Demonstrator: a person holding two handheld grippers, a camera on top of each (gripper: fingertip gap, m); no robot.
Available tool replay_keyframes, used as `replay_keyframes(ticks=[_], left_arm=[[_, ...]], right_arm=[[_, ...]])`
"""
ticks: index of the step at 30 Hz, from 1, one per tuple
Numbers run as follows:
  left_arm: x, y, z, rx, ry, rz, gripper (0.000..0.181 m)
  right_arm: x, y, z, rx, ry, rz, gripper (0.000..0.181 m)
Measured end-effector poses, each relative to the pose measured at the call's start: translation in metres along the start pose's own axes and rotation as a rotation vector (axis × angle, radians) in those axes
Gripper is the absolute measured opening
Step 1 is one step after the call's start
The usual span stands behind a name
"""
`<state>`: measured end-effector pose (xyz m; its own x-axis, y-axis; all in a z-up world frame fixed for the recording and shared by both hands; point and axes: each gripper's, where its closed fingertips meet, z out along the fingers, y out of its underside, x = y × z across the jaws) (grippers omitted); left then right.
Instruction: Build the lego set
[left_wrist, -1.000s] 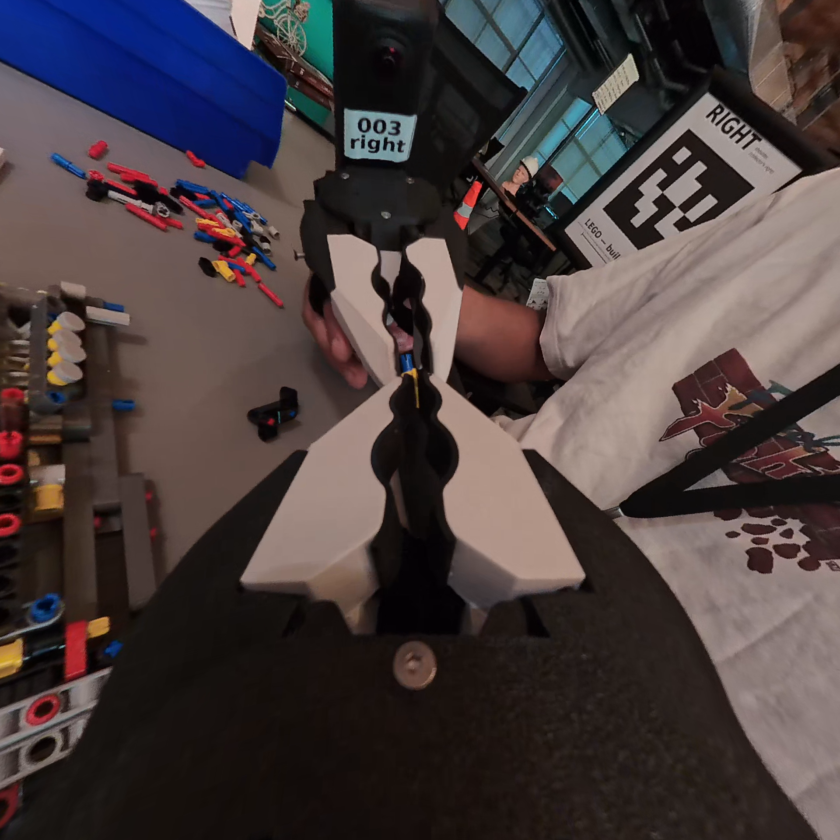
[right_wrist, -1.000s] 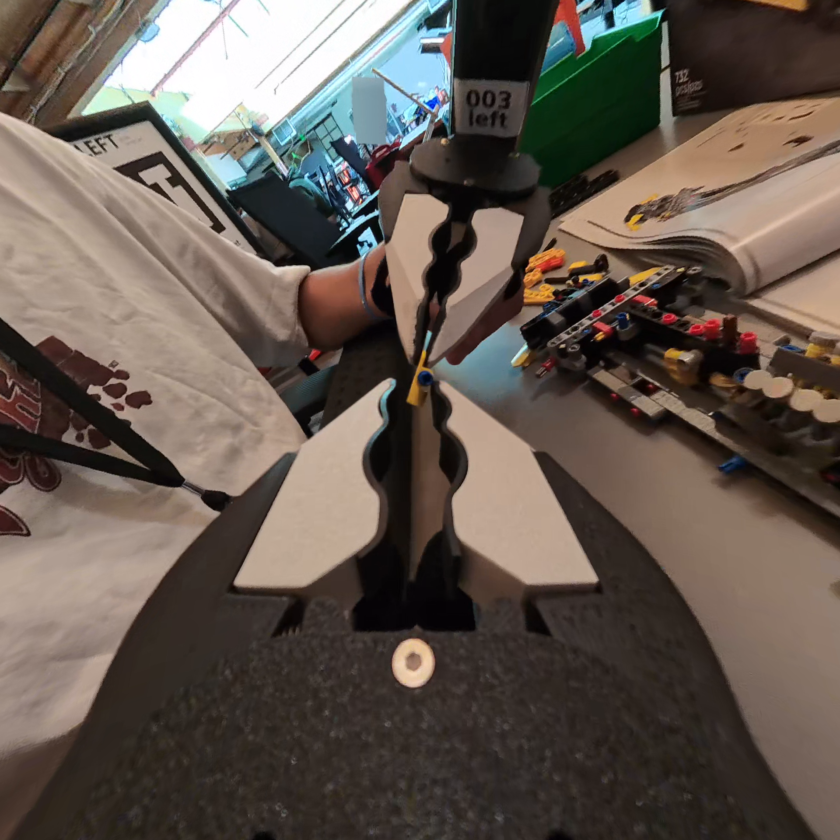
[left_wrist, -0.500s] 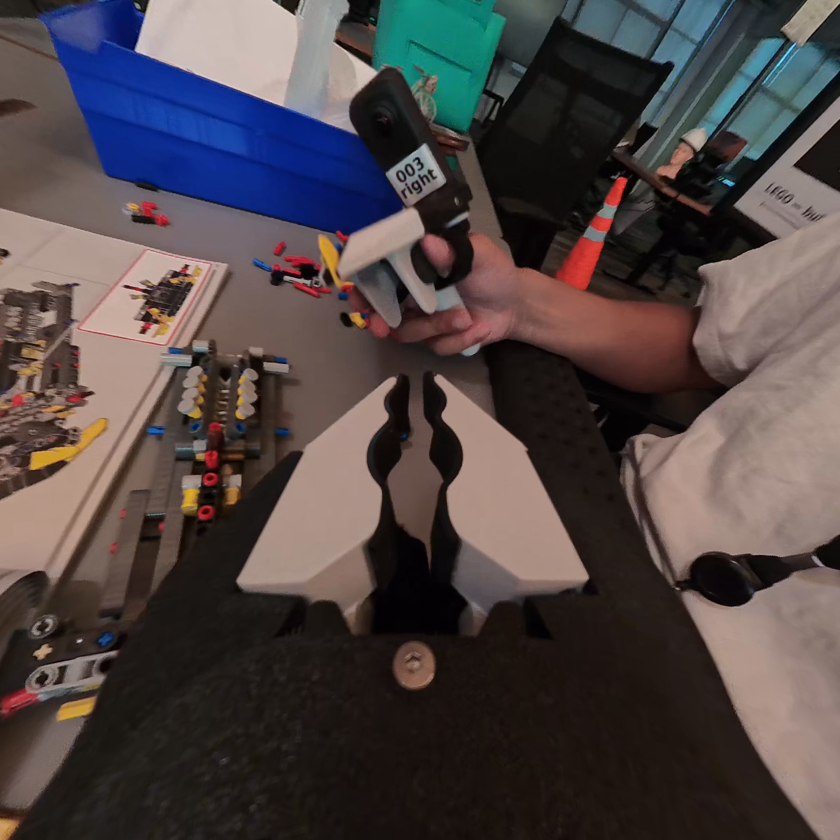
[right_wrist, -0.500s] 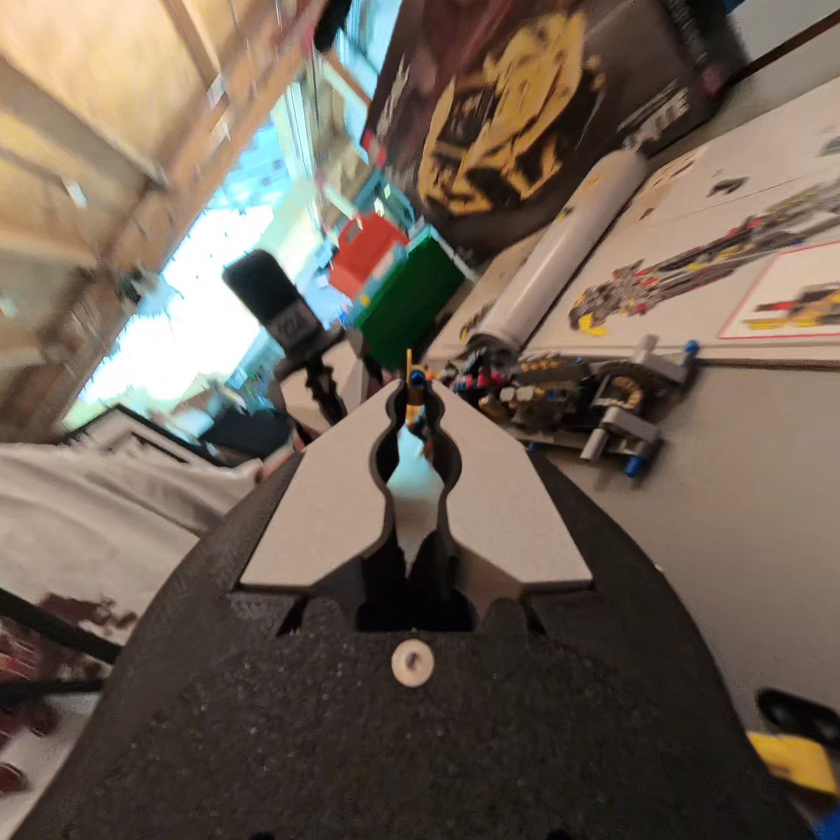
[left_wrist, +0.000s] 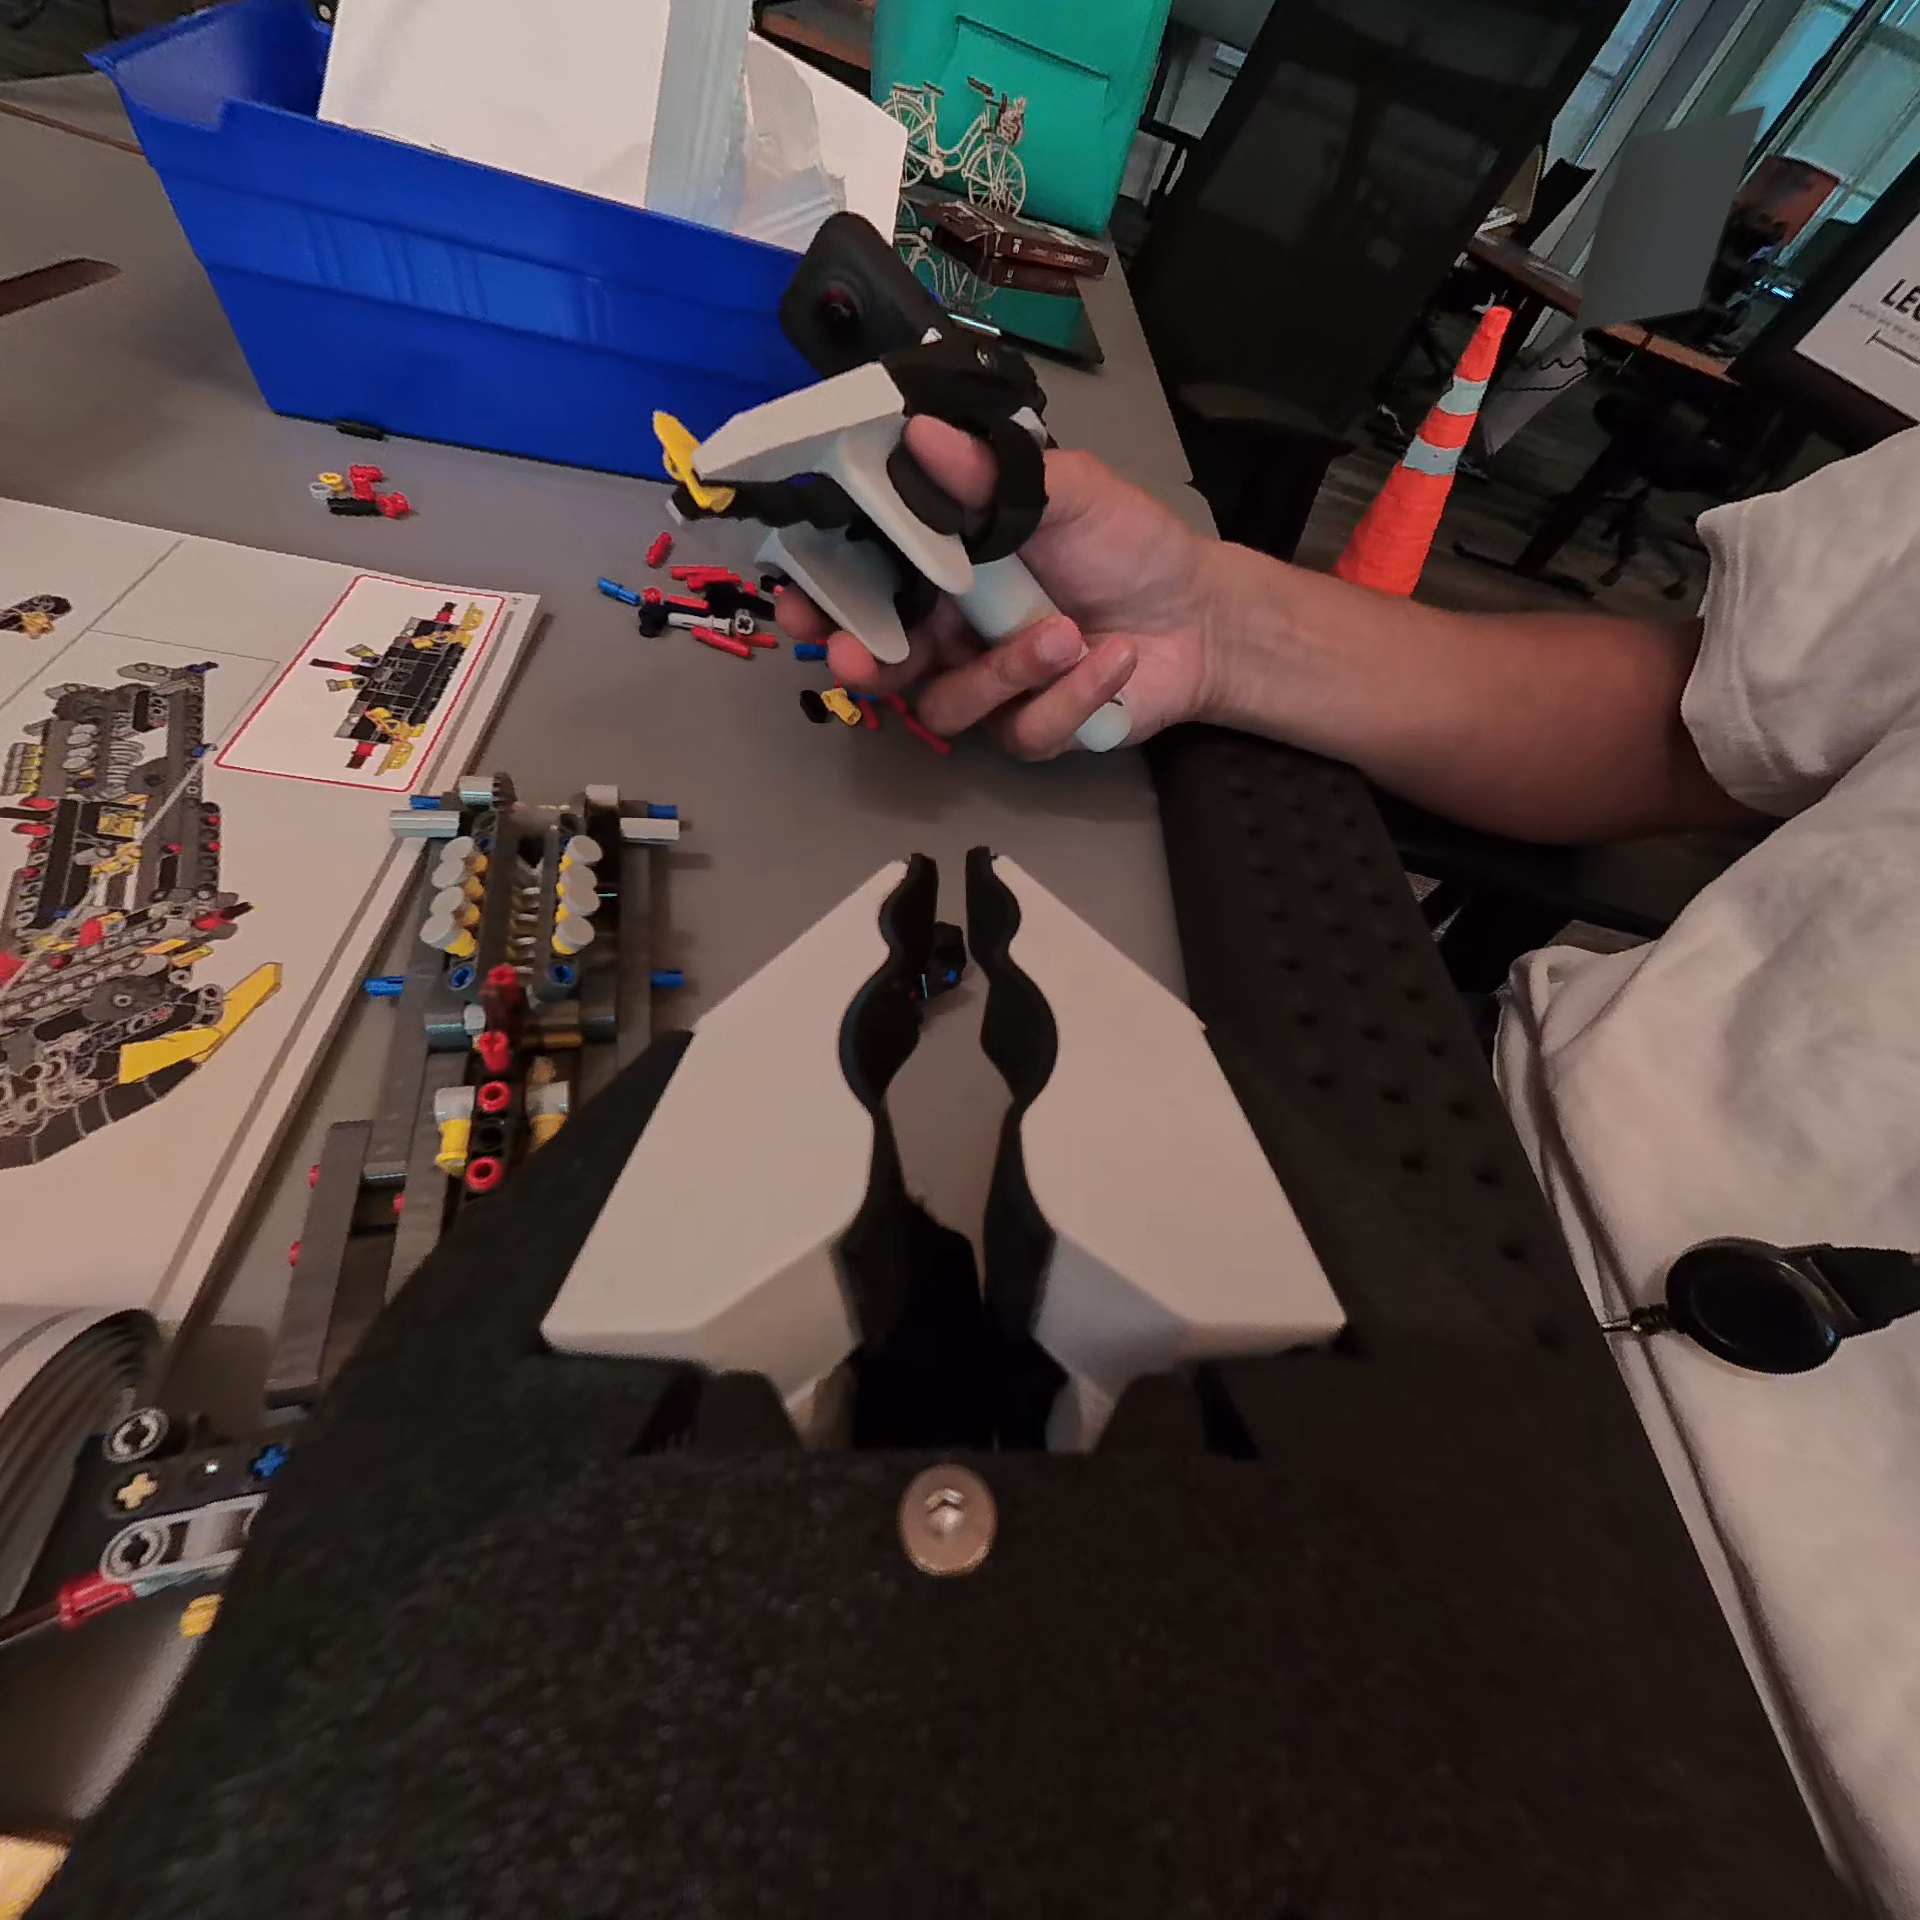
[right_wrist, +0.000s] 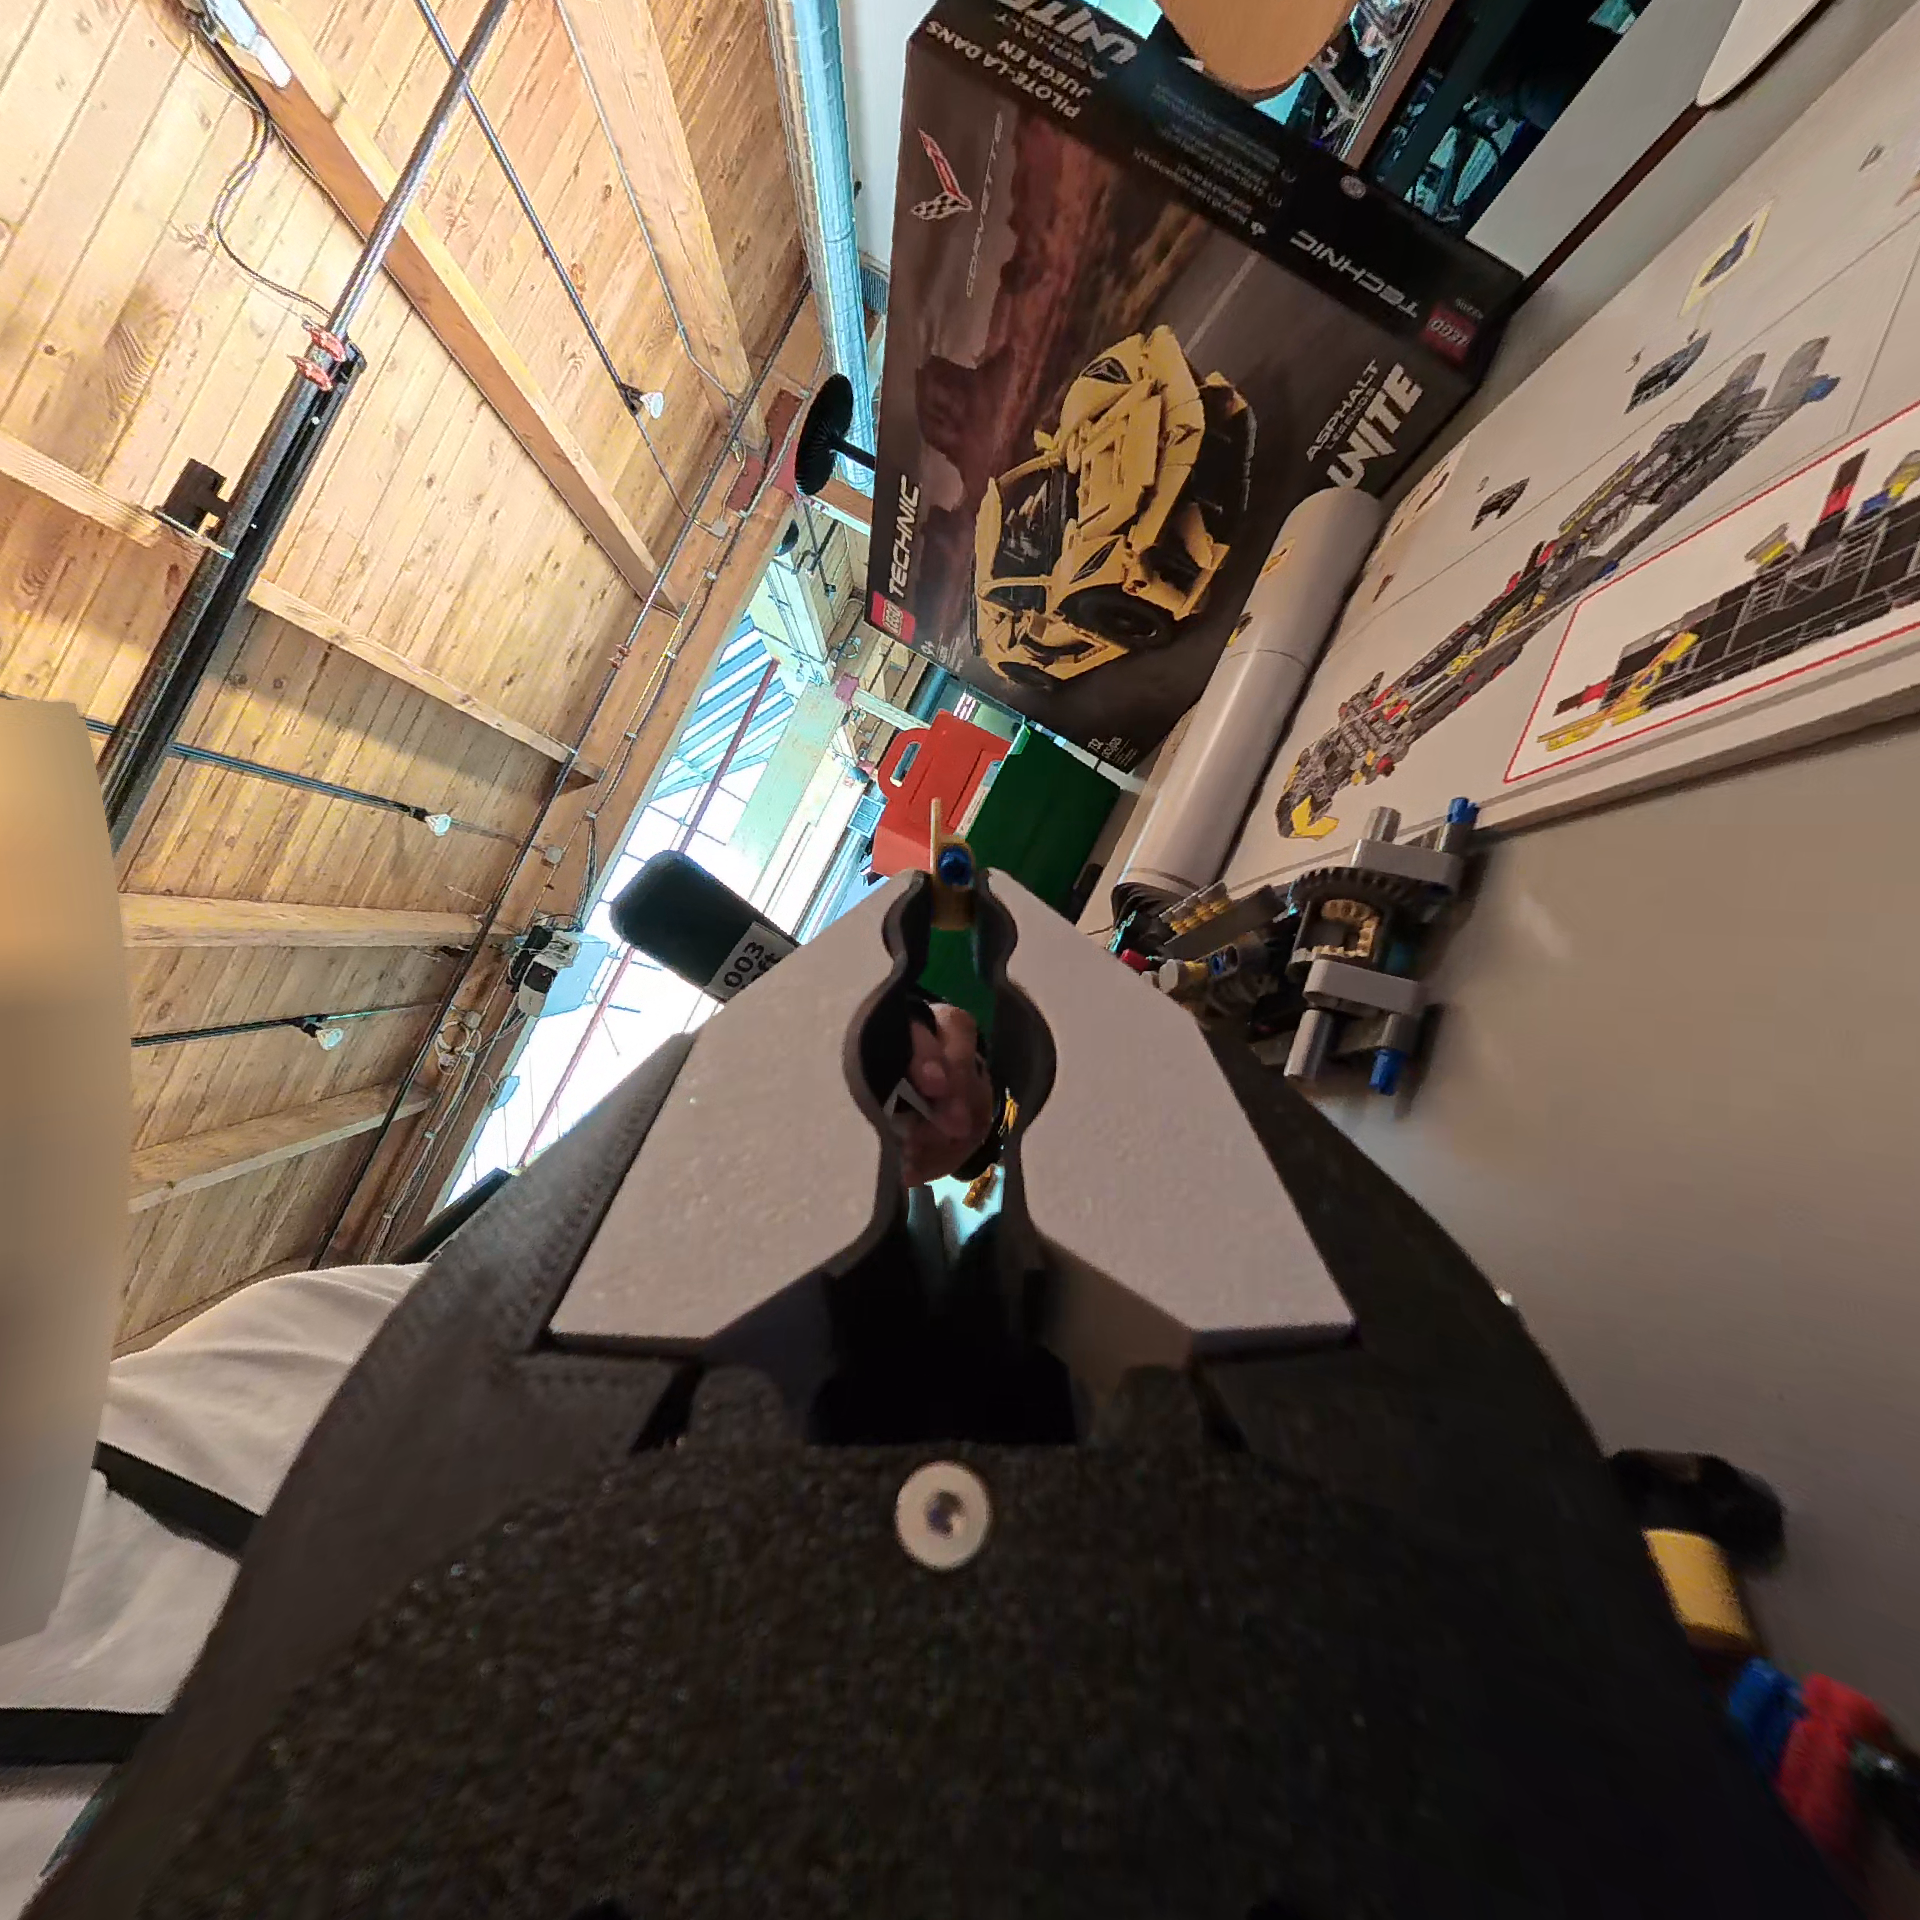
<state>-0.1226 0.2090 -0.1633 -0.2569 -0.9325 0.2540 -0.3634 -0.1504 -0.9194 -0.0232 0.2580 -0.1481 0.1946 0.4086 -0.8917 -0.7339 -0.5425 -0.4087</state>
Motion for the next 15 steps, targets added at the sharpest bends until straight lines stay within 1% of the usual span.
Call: replay_keyframes(ticks=[15], left_arm=[[-0.0011, 0.0014, 0.0007, -0.007, -0.009, 0.005, 0.004]], right_arm=[[0.0014, -0.0013, -0.0013, 0.009, 0.004, 0.009, 0.004]])
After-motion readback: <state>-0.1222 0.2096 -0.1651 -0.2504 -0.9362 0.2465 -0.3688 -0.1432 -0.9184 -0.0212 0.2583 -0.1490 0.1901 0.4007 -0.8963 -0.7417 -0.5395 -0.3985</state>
